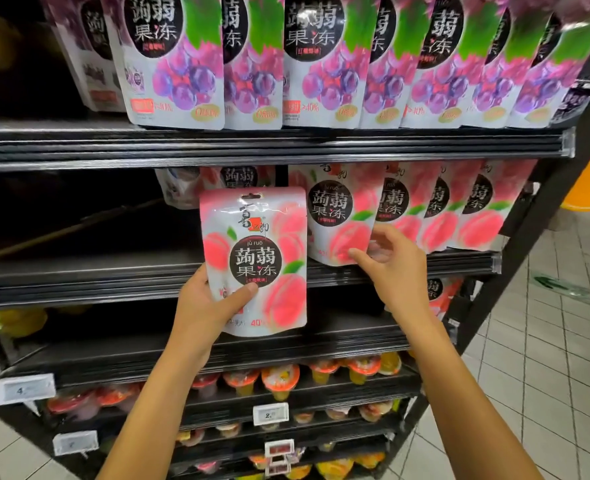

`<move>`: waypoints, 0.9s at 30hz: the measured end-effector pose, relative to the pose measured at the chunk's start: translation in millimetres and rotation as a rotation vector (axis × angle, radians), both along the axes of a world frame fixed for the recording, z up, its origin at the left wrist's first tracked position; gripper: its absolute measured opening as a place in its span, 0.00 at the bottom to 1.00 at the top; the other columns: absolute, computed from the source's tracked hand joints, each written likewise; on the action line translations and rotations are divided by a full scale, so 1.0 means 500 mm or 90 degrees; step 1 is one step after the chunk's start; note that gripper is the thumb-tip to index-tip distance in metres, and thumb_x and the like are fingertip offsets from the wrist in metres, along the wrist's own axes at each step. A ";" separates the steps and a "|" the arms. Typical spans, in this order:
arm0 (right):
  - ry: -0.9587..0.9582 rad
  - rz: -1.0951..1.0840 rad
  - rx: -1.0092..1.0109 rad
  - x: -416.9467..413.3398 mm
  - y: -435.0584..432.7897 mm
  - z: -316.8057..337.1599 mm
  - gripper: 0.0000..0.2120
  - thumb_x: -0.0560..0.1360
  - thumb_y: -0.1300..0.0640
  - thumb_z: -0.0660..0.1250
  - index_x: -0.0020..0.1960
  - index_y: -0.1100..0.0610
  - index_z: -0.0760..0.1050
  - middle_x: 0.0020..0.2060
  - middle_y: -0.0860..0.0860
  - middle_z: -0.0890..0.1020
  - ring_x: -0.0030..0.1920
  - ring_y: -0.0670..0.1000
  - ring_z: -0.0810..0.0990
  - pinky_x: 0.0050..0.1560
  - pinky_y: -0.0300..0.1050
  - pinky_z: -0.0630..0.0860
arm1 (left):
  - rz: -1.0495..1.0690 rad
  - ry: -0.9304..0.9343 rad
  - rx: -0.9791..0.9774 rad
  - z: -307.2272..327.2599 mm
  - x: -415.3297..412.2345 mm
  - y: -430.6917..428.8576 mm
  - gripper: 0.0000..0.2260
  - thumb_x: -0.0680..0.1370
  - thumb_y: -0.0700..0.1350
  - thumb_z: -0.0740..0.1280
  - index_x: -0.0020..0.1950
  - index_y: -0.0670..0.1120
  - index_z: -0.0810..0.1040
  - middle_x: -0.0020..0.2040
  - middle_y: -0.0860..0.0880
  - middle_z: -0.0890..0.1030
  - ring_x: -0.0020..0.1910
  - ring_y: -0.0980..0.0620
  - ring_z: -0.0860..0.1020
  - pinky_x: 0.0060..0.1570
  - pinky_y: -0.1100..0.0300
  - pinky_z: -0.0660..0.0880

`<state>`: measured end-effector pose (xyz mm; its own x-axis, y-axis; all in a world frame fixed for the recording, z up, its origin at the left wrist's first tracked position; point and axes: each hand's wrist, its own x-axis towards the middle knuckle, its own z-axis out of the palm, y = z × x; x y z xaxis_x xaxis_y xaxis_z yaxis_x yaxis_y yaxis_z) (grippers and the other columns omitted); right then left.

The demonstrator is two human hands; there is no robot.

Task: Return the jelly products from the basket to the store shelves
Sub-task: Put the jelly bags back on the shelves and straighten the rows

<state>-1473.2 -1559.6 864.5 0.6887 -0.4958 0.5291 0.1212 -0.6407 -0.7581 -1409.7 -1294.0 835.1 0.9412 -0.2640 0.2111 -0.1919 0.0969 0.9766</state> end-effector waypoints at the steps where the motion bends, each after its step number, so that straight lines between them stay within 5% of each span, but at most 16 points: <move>1: 0.003 -0.035 -0.023 -0.003 -0.001 0.000 0.14 0.70 0.55 0.77 0.54 0.53 0.80 0.41 0.42 0.82 0.43 0.42 0.81 0.49 0.39 0.79 | -0.004 0.001 0.001 0.000 -0.001 -0.002 0.13 0.68 0.46 0.77 0.51 0.57 0.81 0.47 0.50 0.86 0.46 0.51 0.85 0.38 0.57 0.80; 4: 0.013 -0.080 -0.015 -0.001 0.000 0.000 0.12 0.72 0.56 0.75 0.54 0.53 0.81 0.41 0.44 0.83 0.42 0.46 0.82 0.48 0.52 0.81 | -0.017 0.003 0.002 0.003 -0.006 -0.008 0.16 0.64 0.51 0.77 0.50 0.57 0.81 0.47 0.51 0.86 0.45 0.53 0.85 0.38 0.61 0.80; 8: 0.034 -0.109 -0.009 0.014 0.002 0.004 0.12 0.72 0.53 0.75 0.55 0.52 0.81 0.43 0.45 0.85 0.44 0.50 0.84 0.49 0.56 0.80 | -0.023 0.003 -0.009 0.008 -0.005 -0.012 0.16 0.62 0.52 0.78 0.49 0.58 0.82 0.47 0.50 0.86 0.45 0.52 0.85 0.38 0.64 0.80; 27: 0.063 -0.130 -0.016 0.007 -0.002 -0.001 0.11 0.73 0.49 0.73 0.55 0.42 0.78 0.36 0.37 0.82 0.40 0.44 0.83 0.43 0.48 0.78 | -0.028 -0.004 -0.027 0.020 -0.006 -0.021 0.22 0.63 0.51 0.78 0.56 0.52 0.80 0.50 0.50 0.86 0.48 0.51 0.85 0.40 0.63 0.80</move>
<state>-1469.9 -1560.4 863.8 0.6246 -0.6180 0.4775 -0.0871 -0.6627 -0.7438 -1412.7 -1304.3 845.2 0.9276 -0.2953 0.2290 -0.1929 0.1465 0.9702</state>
